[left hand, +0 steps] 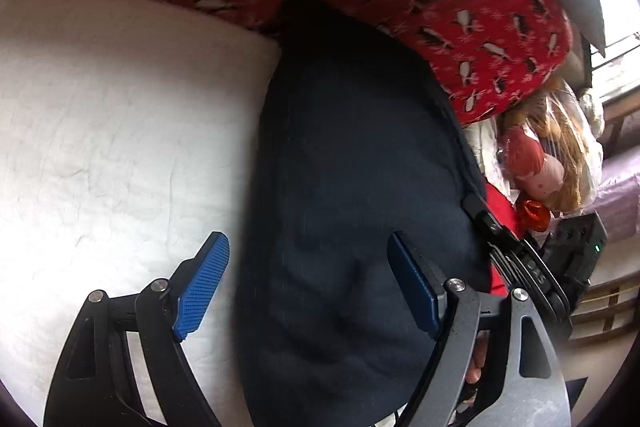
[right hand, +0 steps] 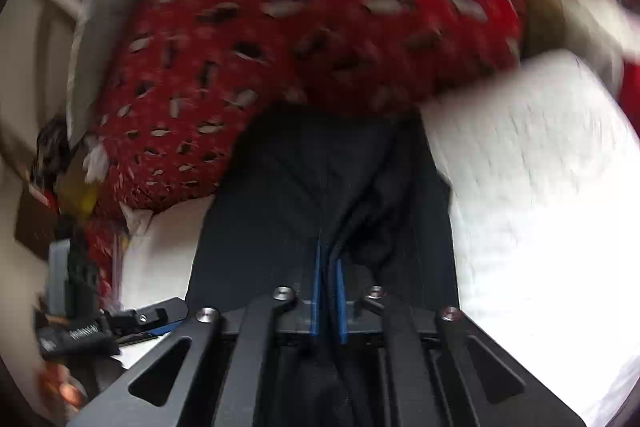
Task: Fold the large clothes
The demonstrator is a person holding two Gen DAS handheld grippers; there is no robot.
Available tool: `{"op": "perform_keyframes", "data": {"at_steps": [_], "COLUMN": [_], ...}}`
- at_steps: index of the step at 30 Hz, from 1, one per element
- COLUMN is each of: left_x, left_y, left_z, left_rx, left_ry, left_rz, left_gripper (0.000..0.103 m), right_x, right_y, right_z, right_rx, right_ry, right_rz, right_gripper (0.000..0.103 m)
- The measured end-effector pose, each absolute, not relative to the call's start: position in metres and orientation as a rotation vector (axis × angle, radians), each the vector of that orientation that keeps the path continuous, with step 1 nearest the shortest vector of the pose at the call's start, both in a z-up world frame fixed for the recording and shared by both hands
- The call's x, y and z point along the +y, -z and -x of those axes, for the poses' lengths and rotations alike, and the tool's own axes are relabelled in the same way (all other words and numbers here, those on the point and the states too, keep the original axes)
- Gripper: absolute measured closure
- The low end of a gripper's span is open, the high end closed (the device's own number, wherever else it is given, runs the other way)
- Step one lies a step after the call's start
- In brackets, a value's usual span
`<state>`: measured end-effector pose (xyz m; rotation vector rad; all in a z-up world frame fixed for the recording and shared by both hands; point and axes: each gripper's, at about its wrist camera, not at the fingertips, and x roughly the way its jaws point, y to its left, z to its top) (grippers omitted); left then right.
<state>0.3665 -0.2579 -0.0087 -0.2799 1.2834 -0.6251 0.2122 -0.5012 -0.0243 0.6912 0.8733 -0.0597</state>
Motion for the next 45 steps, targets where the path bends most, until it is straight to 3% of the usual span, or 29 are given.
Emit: {"op": "perform_keyframes", "data": {"at_steps": [3, 6, 9, 12, 13, 15, 19, 23, 25, 32, 34, 35, 38, 39, 40, 41, 42, 45], "left_x": [-0.266, -0.264, -0.256, -0.253, -0.256, -0.265, -0.266, -0.252, -0.251, -0.275, -0.282, -0.287, -0.291, -0.292, -0.292, -0.292, -0.293, -0.281], "left_y": [0.029, 0.040, 0.028, 0.025, 0.029, 0.036, 0.036, 0.033, 0.042, 0.052, 0.049, 0.046, 0.036, 0.031, 0.026, 0.018, 0.012, -0.005], "left_z": [-0.373, -0.374, -0.371, -0.369, -0.367, -0.361, -0.351, -0.363, -0.372, -0.373, -0.372, -0.370, -0.364, -0.360, -0.356, -0.351, -0.347, -0.334], "left_rx": [1.333, 1.387, 1.360, 1.354, 1.366, 1.389, 1.394, 1.390, 1.442, 1.469, 1.458, 1.442, 1.387, 1.362, 1.338, 1.309, 1.296, 1.264], "left_ry": [0.592, 0.600, 0.638, 0.652, 0.638, 0.625, 0.644, 0.654, 0.680, 0.715, 0.707, 0.700, 0.674, 0.669, 0.676, 0.681, 0.682, 0.674], "left_rz": [0.246, 0.288, 0.302, 0.340, 0.322, 0.284, 0.254, 0.346, 0.423, 0.422, 0.398, 0.362, 0.292, 0.269, 0.256, 0.235, 0.222, 0.201], "left_gripper": [0.020, 0.020, 0.021, 0.021, 0.021, 0.020, 0.020, 0.021, 0.021, 0.020, 0.020, 0.023, 0.054, 0.067, 0.072, 0.079, 0.082, 0.083], "right_x": [-0.518, -0.531, -0.536, -0.524, -0.517, -0.499, -0.472, -0.517, -0.539, -0.551, -0.543, -0.536, -0.512, -0.505, -0.499, -0.493, -0.487, -0.477], "right_y": [0.031, 0.076, 0.051, 0.011, 0.004, 0.006, 0.048, 0.035, 0.039, 0.082, 0.084, 0.083, 0.081, 0.078, 0.077, 0.072, 0.065, 0.045], "right_z": [-0.195, -0.191, -0.177, -0.167, -0.165, -0.168, -0.167, -0.147, -0.148, -0.165, -0.176, -0.183, -0.201, -0.204, -0.205, -0.204, -0.203, -0.200], "right_rx": [0.829, 0.943, 0.875, 0.731, 0.719, 0.776, 0.992, 0.852, 0.827, 0.857, 0.846, 0.870, 0.983, 0.993, 0.996, 0.985, 0.969, 0.946], "right_ry": [0.103, 0.170, 0.173, 0.061, -0.003, -0.028, 0.070, 0.134, 0.130, -0.028, -0.088, -0.101, -0.044, -0.019, -0.029, -0.018, -0.006, 0.025], "right_rz": [-0.732, -0.799, -0.809, -0.777, -0.759, -0.662, -0.340, -0.657, -0.792, -1.094, -1.094, -1.060, -0.854, -0.791, -0.766, -0.746, -0.713, -0.662], "right_gripper": [0.098, 0.098, 0.079, 0.077, 0.070, 0.062, 0.058, 0.041, 0.027, 0.019, 0.008, 0.008, 0.016, 0.040, 0.056, 0.059, 0.067, 0.072]}}
